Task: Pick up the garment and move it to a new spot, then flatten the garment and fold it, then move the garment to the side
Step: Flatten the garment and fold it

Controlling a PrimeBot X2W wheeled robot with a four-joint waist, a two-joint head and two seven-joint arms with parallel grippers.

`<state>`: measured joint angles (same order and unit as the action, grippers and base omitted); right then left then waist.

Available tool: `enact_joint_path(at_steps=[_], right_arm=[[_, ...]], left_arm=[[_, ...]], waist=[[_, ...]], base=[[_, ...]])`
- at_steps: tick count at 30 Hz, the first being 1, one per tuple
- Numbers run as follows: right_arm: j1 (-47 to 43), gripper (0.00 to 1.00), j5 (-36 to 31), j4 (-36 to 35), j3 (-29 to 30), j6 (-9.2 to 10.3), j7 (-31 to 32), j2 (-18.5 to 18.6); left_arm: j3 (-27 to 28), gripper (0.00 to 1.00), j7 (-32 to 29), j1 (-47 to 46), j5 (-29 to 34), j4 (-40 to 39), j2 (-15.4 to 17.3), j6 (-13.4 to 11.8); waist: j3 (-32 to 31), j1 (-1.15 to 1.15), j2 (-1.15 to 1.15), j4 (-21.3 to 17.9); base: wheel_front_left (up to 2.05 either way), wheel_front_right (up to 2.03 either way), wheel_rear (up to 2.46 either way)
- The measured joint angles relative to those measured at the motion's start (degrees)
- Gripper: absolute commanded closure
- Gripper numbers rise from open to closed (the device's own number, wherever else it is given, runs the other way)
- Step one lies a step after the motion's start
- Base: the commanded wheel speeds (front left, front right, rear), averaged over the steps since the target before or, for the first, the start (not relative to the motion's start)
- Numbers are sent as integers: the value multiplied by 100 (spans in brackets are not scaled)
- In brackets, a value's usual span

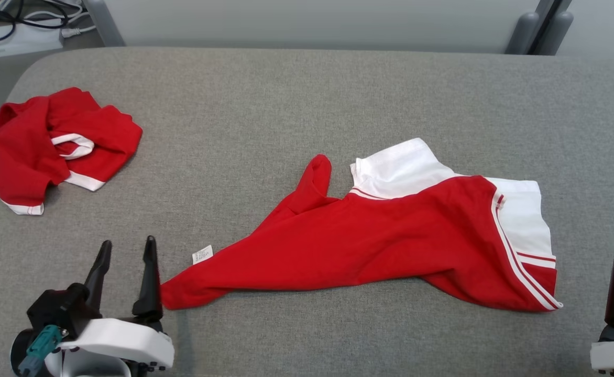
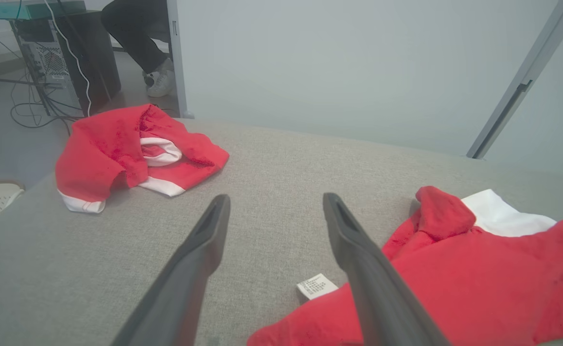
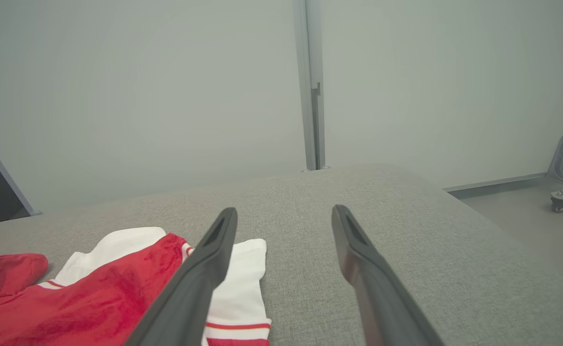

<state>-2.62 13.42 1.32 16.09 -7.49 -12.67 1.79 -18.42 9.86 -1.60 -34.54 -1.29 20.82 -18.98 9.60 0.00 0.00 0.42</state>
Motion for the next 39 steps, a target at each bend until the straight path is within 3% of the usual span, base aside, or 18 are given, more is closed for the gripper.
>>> enact_joint_path(at_steps=[6, 14, 35, 39], right_arm=[[-35, 0, -223, -105, -163, 0, 158, 5], [-558, 0, -243, -265, -209, 0, 164, 3], [-707, 0, -83, -394, -177, 0, 328, -2], [-323, 0, -163, -386, -287, 0, 544, 44]], left_arm=[[-269, 0, -289, 131, 197, -665, 46, -214], [-346, 0, -467, 518, 226, -896, 48, -430], [-312, 0, -609, 615, 91, -934, 156, -502], [-354, 0, -806, 617, -147, -862, 133, -358]], waist=[[-223, 0, 0, -21], [-497, 0, 0, -167], [-497, 0, 0, -113], [-351, 0, 0, -59]], base=[[0, 0, 0], [0, 0, 0], [0, 0, 0], [0, 0, 0]])
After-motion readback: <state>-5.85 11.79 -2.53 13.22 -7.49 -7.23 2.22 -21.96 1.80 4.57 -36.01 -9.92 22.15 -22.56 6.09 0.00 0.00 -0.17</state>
